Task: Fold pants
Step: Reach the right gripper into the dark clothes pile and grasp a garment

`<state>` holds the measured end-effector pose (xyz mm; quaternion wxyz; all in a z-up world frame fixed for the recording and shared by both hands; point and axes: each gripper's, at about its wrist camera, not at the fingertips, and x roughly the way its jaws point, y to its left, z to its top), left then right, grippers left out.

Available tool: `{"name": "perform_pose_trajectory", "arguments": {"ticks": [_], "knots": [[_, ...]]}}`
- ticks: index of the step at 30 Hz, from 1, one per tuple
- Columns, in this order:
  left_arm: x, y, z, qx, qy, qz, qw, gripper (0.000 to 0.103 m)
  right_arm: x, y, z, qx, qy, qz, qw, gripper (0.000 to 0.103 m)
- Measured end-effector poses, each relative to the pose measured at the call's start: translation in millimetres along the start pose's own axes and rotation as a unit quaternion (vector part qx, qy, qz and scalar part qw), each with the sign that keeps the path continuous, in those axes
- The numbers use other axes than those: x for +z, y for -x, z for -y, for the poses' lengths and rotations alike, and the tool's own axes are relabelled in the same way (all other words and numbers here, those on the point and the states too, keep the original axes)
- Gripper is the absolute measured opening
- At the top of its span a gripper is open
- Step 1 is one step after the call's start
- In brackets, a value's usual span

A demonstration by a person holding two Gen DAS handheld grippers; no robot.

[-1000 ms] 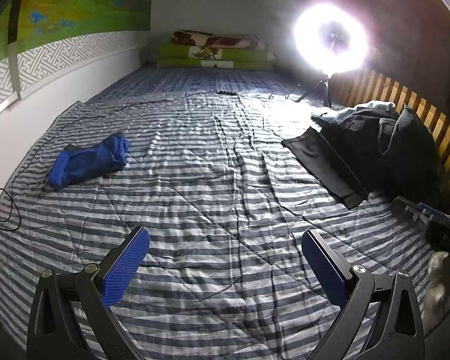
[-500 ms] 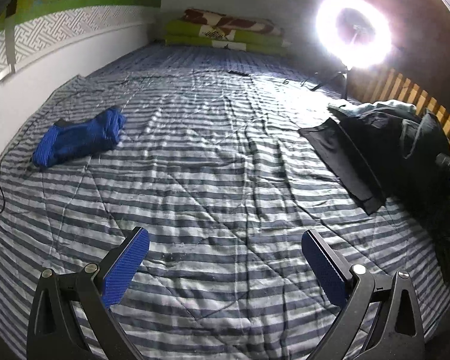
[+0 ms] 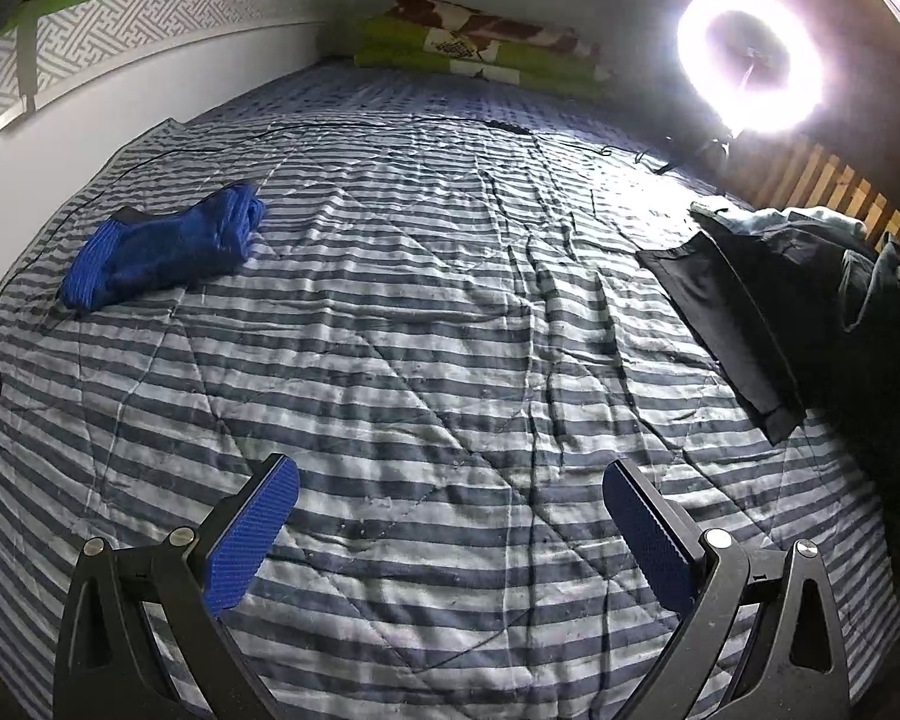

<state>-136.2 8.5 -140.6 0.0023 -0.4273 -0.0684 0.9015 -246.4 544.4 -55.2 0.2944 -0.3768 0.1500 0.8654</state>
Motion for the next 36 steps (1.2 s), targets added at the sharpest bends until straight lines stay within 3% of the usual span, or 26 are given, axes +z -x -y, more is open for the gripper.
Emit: {"name": "perform_pose_trajectory", "arguments": {"ticks": [3,5,6,7,10,15,18,20,25,28,30,36], "knots": [[0,-3,2,0.0,-0.003,-0.004,1.0,0.102,2,-16,0,0.014,-0.01,-0.015,1.0,0.095],[-1,-4,2,0.001,-0.004,-0.005,1.0,0.102,0,-18,-1,0.03,-0.004,-0.014,0.999,0.069],[-1,-4,2,0.003,-0.004,-0.005,1.0,0.102,-2,-18,-5,0.052,0.0,-0.02,0.998,0.044],[-1,-4,2,0.003,-0.003,-0.006,1.0,0.102,-4,-17,-7,0.068,0.005,-0.03,0.997,0.03],[-2,-4,0,-0.001,0.0,-0.007,1.0,0.102,-12,-4,-17,0.063,0.032,-0.027,0.997,0.006],[0,5,-1,-0.008,0.003,0.002,1.0,0.102,-53,46,-30,0.143,0.05,-0.028,0.988,0.004],[1,11,-1,-0.012,0.007,0.008,0.9999,0.102,-107,86,-65,0.183,0.106,-0.033,0.977,0.003],[3,15,-2,-0.013,0.009,0.013,0.9998,0.102,-149,108,-101,0.234,0.136,-0.055,0.961,0.003],[14,32,-22,-0.001,0.029,0.039,0.9988,0.102,-223,149,-183,0.309,0.19,-0.066,0.929,0.003],[23,47,-54,0.021,0.064,0.064,0.9956,0.102,-259,166,-233,0.362,0.183,-0.094,0.909,0.003],[27,55,-75,0.033,0.085,0.075,0.993,0.102,-282,183,-267,0.38,0.213,-0.093,0.895,0.003],[33,77,-145,0.069,0.142,0.097,0.9827,0.102,-337,239,-351,0.459,0.273,-0.106,0.839,0.003]]}}
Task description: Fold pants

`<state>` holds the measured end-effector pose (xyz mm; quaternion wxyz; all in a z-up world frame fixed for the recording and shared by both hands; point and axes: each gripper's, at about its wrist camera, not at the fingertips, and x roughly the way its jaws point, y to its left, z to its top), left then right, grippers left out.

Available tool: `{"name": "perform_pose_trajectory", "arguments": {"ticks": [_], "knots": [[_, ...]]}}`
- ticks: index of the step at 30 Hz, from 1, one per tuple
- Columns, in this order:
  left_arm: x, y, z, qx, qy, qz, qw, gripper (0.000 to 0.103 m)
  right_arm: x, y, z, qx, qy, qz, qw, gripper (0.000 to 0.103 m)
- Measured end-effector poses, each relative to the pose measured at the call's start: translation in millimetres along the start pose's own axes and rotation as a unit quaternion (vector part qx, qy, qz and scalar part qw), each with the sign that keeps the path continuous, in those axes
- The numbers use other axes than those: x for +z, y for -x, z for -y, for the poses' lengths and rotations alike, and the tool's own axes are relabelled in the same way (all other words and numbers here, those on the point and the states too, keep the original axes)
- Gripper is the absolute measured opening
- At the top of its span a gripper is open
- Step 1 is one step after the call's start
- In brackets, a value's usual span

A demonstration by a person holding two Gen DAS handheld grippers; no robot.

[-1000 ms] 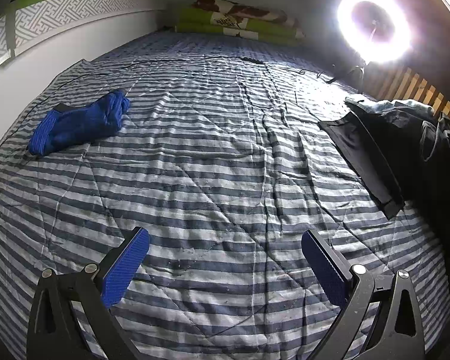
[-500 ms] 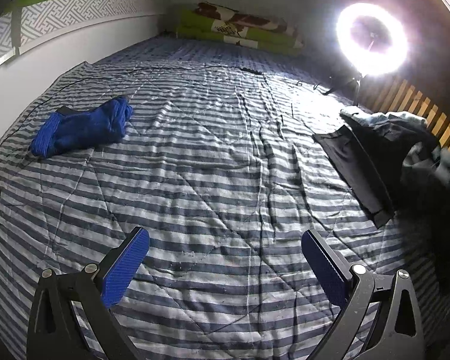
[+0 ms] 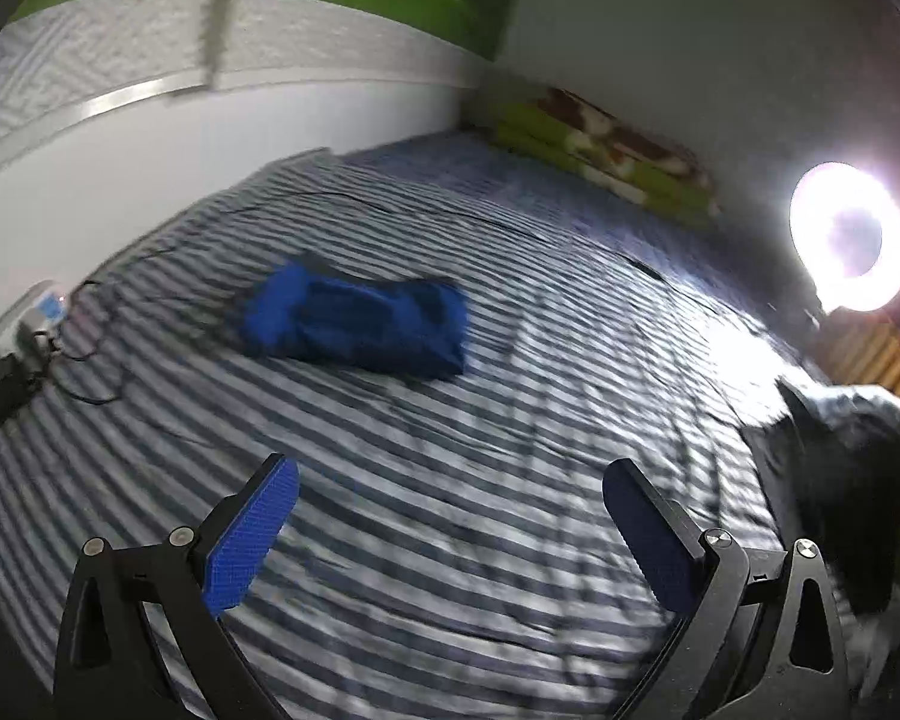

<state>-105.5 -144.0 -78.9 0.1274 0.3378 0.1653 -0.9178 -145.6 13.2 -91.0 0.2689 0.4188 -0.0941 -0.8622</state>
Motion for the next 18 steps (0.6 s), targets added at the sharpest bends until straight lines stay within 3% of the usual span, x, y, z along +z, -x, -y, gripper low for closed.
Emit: {"name": "perform_pose_trajectory", "arguments": {"ticks": [5,7,10,13,15,18], "knots": [[3,-3,-31,0.001,0.023,-0.012,0.9997,0.102,-28,-26,-50,0.028,0.066,-0.071,0.995,0.007],[-2,-4,-25,-0.011,0.004,-0.023,0.9997,0.102,-45,-26,-48,0.018,0.068,-0.097,0.993,0.019],[-15,-3,-4,-0.041,-0.033,-0.044,0.9976,0.102,-66,1,-19,0.012,0.033,-0.119,0.992,0.033],[-32,-6,15,-0.084,-0.053,-0.081,0.9917,0.102,-83,41,21,-0.002,-0.019,-0.126,0.992,0.034],[-45,-10,29,-0.109,-0.07,-0.114,0.9851,0.102,-89,71,48,-0.018,-0.048,-0.115,0.992,0.036],[-62,-20,46,-0.13,-0.085,-0.15,0.9763,0.102,-76,100,93,-0.072,-0.076,-0.084,0.991,0.054]]}}
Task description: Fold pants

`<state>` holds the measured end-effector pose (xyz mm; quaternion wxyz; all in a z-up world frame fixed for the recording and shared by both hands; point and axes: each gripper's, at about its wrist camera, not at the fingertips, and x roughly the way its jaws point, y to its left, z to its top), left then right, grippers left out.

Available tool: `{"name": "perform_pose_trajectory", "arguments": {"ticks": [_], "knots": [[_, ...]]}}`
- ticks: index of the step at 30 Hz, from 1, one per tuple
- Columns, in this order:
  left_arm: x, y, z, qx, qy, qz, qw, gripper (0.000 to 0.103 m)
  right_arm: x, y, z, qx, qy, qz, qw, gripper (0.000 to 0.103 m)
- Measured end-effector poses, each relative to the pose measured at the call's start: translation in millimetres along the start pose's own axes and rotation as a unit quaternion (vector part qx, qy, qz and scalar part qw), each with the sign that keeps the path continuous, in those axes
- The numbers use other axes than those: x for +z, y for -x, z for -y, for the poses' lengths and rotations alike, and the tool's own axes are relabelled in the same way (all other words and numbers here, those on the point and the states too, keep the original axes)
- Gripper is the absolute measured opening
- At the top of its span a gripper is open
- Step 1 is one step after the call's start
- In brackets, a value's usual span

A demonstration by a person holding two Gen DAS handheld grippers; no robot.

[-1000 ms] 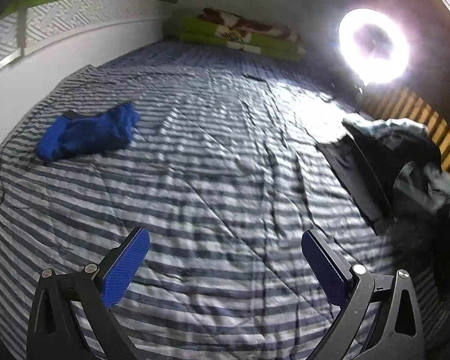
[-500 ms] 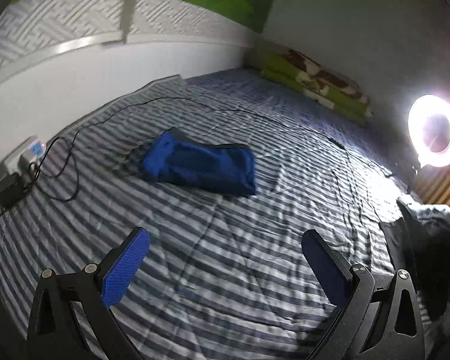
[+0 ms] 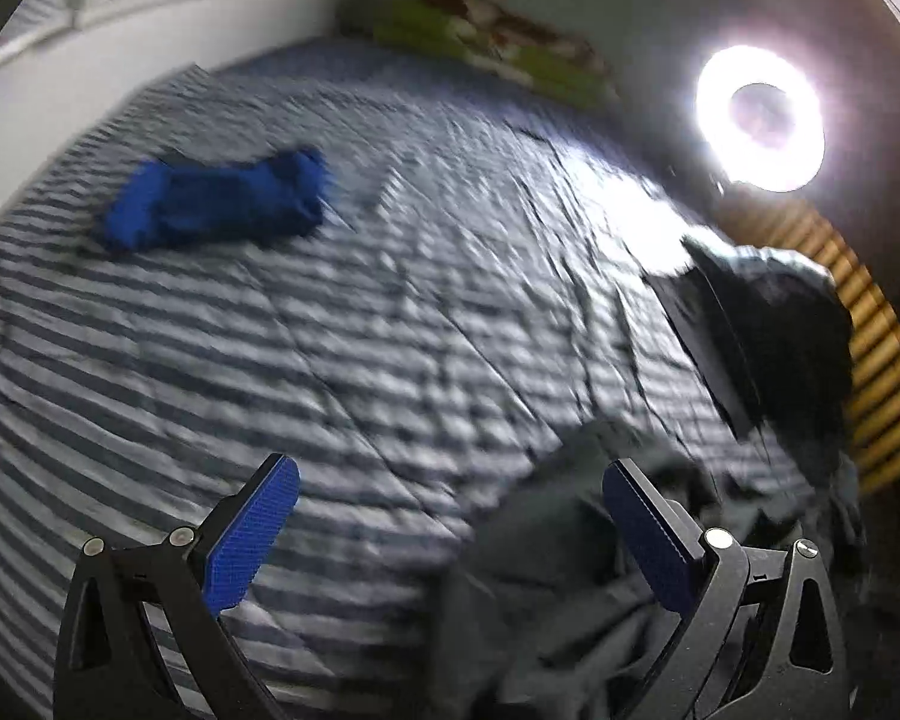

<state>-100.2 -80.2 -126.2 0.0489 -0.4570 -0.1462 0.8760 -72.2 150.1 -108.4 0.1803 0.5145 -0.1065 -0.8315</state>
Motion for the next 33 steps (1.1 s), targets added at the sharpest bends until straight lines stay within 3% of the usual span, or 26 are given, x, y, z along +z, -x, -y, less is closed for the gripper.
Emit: {"name": "perform_pose_trajectory", "arguments": {"ticks": [1,2,6,9,12,14,15,16,17,19,23,28,31,33], "knots": [[-3,-6,4,-0.006,-0.002,-0.012,0.9999,0.102,10,2,18,-0.023,-0.013,0.01,1.0,0.062],[-9,-15,8,-0.016,-0.004,-0.031,0.9994,0.102,22,0,35,-0.044,-0.018,0.016,0.999,0.064],[-31,-43,20,-0.022,-0.025,-0.079,0.9963,0.102,57,-38,78,-0.119,-0.01,-0.014,0.993,0.064],[-46,-58,26,-0.033,-0.025,-0.109,0.9932,0.102,67,-70,99,-0.106,-0.03,-0.06,0.992,0.064],[-53,-55,31,-0.046,-0.019,-0.105,0.9933,0.089,56,-89,94,-0.055,-0.026,-0.091,0.994,0.063],[-57,-51,34,-0.059,-0.013,-0.103,0.9928,0.072,45,-89,79,-0.034,-0.005,-0.099,0.995,0.029],[-59,-49,33,-0.076,0.002,-0.107,0.9914,0.059,40,-92,73,-0.025,0.009,-0.107,0.994,0.0],[-60,-47,32,-0.089,0.015,-0.11,0.9898,0.043,36,-90,64,-0.021,0.018,-0.112,0.993,0.001],[-59,-45,30,-0.1,0.029,-0.115,0.988,0.037,36,-86,58,-0.026,0.025,-0.106,0.994,0.0],[-50,-35,30,-0.099,0.038,-0.111,0.9881,0.02,40,-64,46,-0.039,0.044,-0.075,0.995,0.0],[-10,0,44,-0.082,0.013,-0.072,0.994,0.008,76,-3,39,-0.045,0.036,0.019,0.998,0.0],[73,65,71,-0.066,-0.021,0.02,0.9974,0.004,135,69,25,-0.08,0.031,0.125,0.988,0.0],[123,120,83,-0.054,-0.035,0.095,0.9934,0.004,157,131,10,-0.099,0.039,0.213,0.971,0.0],[131,149,89,-0.041,-0.065,0.129,0.9887,0.005,158,161,5,-0.083,0.038,0.245,0.965,0.0]]}}
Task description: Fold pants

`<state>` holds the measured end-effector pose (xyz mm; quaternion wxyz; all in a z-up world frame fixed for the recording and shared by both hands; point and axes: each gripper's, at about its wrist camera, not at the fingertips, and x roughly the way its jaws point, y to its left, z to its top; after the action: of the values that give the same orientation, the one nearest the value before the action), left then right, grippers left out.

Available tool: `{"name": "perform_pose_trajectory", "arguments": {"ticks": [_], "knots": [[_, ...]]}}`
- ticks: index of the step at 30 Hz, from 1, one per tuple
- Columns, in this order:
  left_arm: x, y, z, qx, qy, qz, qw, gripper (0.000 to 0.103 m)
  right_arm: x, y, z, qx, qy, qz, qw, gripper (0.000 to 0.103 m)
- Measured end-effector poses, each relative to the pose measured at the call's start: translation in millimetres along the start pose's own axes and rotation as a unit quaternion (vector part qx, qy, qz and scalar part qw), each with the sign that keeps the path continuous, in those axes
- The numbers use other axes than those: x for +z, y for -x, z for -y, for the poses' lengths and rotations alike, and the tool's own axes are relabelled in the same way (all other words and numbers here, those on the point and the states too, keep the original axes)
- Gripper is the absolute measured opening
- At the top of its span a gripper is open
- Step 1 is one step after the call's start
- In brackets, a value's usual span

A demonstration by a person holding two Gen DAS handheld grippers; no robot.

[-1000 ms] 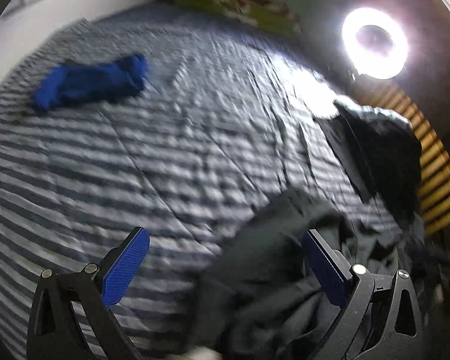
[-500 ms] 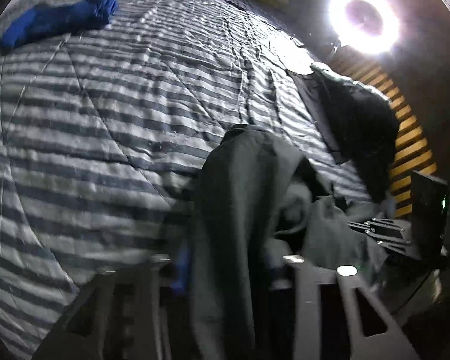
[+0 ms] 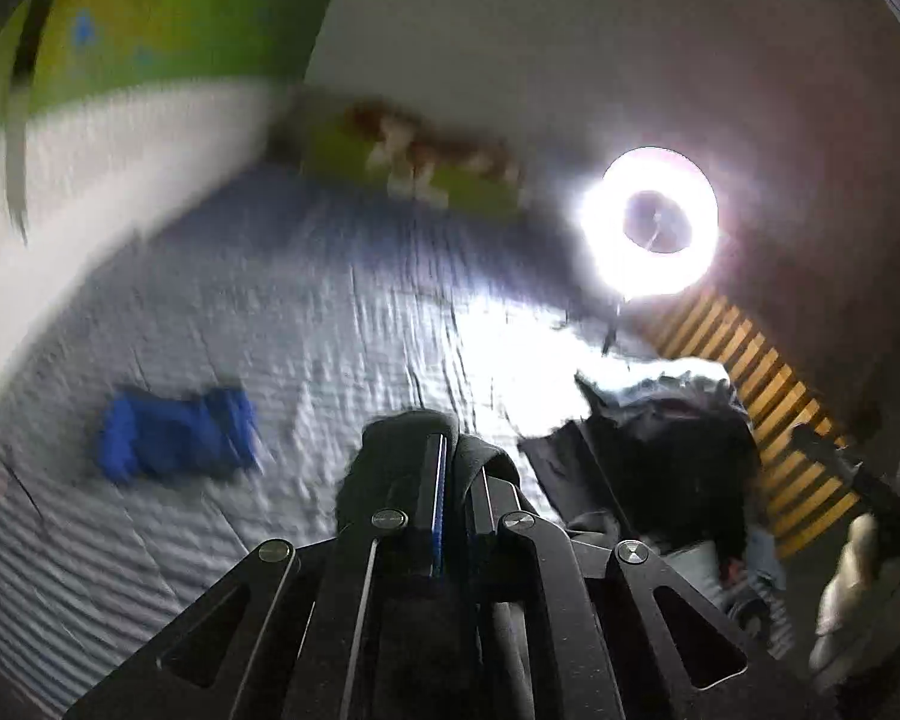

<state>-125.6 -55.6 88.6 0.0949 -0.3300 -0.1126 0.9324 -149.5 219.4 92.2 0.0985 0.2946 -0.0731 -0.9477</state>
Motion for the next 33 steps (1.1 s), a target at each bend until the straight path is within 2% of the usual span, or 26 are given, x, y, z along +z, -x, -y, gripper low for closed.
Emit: {"name": "perform_pose_trajectory", "arguments": {"ticks": [1,2,4,5,6,7,9,11,12,13,16,18,21,24,27,28,29,30,31,33], "knots": [[-2,4,2,-0.005,-0.016,-0.008,0.9998,0.009,0,7,2,0.007,-0.002,0.001,1.0,0.0],[-15,0,2,-0.018,-0.039,-0.043,0.9981,0.015,-6,9,4,0.006,0.0,-0.01,1.0,0.0],[-45,-9,-3,-0.013,-0.052,-0.103,0.9932,0.062,-29,-3,8,0.004,0.011,-0.055,0.998,0.0],[-66,-16,-10,0.001,-0.05,-0.127,0.9906,0.07,-41,-11,11,0.001,0.014,-0.079,0.997,0.0],[-89,-25,-22,0.013,-0.045,-0.156,0.9867,0.074,-60,-24,14,-0.003,0.015,-0.108,0.994,0.001],[-106,-30,-33,0.021,-0.034,-0.178,0.9833,0.074,-76,-36,16,-0.001,0.018,-0.132,0.991,0.002],[-139,-40,-65,0.028,0.018,-0.214,0.9763,0.074,-102,-58,17,0.0,0.017,-0.174,0.985,0.006],[-159,-44,-95,0.037,0.067,-0.227,0.9708,0.074,-122,-80,16,0.017,0.008,-0.208,0.978,0.021],[-166,-43,-113,0.043,0.095,-0.227,0.9682,0.074,-127,-92,13,0.026,0.008,-0.221,0.975,0.036],[-171,-41,-125,0.045,0.115,-0.225,0.9666,0.074,-131,-102,8,0.031,0.014,-0.228,0.973,0.042],[-185,-25,-153,0.046,0.159,-0.211,0.9634,0.074,-139,-134,-14,0.032,0.041,-0.238,0.97,0.044],[-193,-14,-166,0.053,0.176,-0.201,0.9622,0.074,-145,-157,-25,0.055,0.04,-0.253,0.965,0.045],[-202,-3,-180,0.057,0.192,-0.19,0.9612,0.076,-153,-195,-52,0.099,0.032,-0.281,0.954,0.05],[-211,1,-180,0.064,0.181,-0.191,0.9625,0.077,-166,-228,-86,0.142,0.038,-0.319,0.936,0.053],[-213,3,-180,0.067,0.173,-0.187,0.9647,0.077,-180,-241,-115,0.181,0.043,-0.347,0.919,0.053],[-213,4,-179,0.066,0.172,-0.186,0.9651,0.077,-186,-241,-123,0.183,0.051,-0.348,0.918,0.046],[-212,3,-179,0.065,0.171,-0.185,0.9656,0.077,-190,-238,-130,0.18,0.068,-0.342,0.92,0.035],[-211,4,-178,0.064,0.168,-0.185,0.9662,0.077,-192,-238,-135,0.177,0.08,-0.341,0.92,0.0],[-209,3,-178,0.067,0.165,-0.185,0.9665,0.077,-194,-236,-138,0.161,0.096,-0.341,0.921,0.002],[-206,7,-177,0.076,0.16,-0.18,0.9677,0.08,-183,-227,-127,0.138,0.09,-0.312,0.936,0.001]]}}
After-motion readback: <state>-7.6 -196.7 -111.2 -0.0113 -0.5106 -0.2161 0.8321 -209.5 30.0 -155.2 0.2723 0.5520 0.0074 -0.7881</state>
